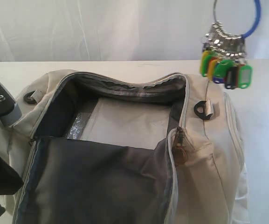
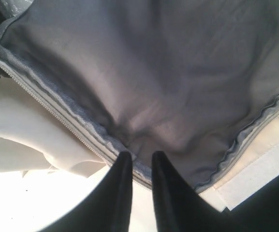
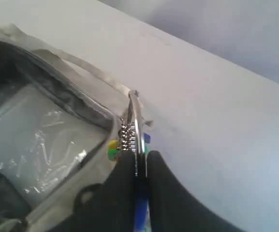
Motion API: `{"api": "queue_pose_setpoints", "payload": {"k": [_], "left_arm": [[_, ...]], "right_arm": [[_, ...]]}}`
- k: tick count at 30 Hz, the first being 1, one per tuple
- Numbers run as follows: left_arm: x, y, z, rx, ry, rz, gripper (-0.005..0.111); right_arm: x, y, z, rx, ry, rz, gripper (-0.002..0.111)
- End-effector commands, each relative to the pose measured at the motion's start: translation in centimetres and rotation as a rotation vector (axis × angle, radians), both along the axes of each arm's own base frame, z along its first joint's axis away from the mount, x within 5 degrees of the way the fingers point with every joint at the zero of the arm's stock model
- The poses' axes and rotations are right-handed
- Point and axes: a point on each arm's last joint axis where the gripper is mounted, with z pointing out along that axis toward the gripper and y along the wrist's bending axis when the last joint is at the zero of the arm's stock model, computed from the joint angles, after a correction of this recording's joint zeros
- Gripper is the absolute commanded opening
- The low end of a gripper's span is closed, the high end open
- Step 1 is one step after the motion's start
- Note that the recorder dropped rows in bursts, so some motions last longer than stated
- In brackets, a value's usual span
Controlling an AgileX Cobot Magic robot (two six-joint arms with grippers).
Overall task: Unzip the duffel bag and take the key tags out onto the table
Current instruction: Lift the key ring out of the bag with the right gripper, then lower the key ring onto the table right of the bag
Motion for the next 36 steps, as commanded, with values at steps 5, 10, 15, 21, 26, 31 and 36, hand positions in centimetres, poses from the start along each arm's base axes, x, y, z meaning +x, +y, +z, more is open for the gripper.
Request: {"api": "queue_pose_setpoints", "payload": {"k": [5,10,15,21,26,31,36], "left_arm": [[-0.2,0.1,-0.1,-0.005,0.012,0.003,0.021],[-0.2,0.1,-0.1,-0.005,0.012,0.003,0.021],[-0.2,0.1,-0.1,-0.005,0.012,0.003,0.021],[-0.2,0.1,-0.1,-0.005,0.012,0.003,0.021],[-0.2,0.1,-0.1,-0.005,0.012,0.003,0.021],[-0.2,0.1,-0.1,-0.005,0.012,0.003,0.021],[-0.2,0.1,-0.1,-0.005,0.012,0.003,0.021]], "right_arm": [[-2.4,-3.7,0.4,-0.145,0.027,-0.250,0.000],[-2.0,-4.3,-1.7,-0.200,0.093,-0.311,0.000],[-1.7,-4.3,-5.7,-0.214,0.231,-0.318,0.000],[-1.3,-4.8,-10.5,-0.199,0.312,-0.335,0.000],[-1.3,-5.6,-13.6,-0.108,0.354,-0.347,0.000],[-1.2,-6.4,-16.1,-0.007,0.394,-0.326,0.000],[-0.2,-7.1,-17.9,0.015,0.415,-0.351,0.000]]}}
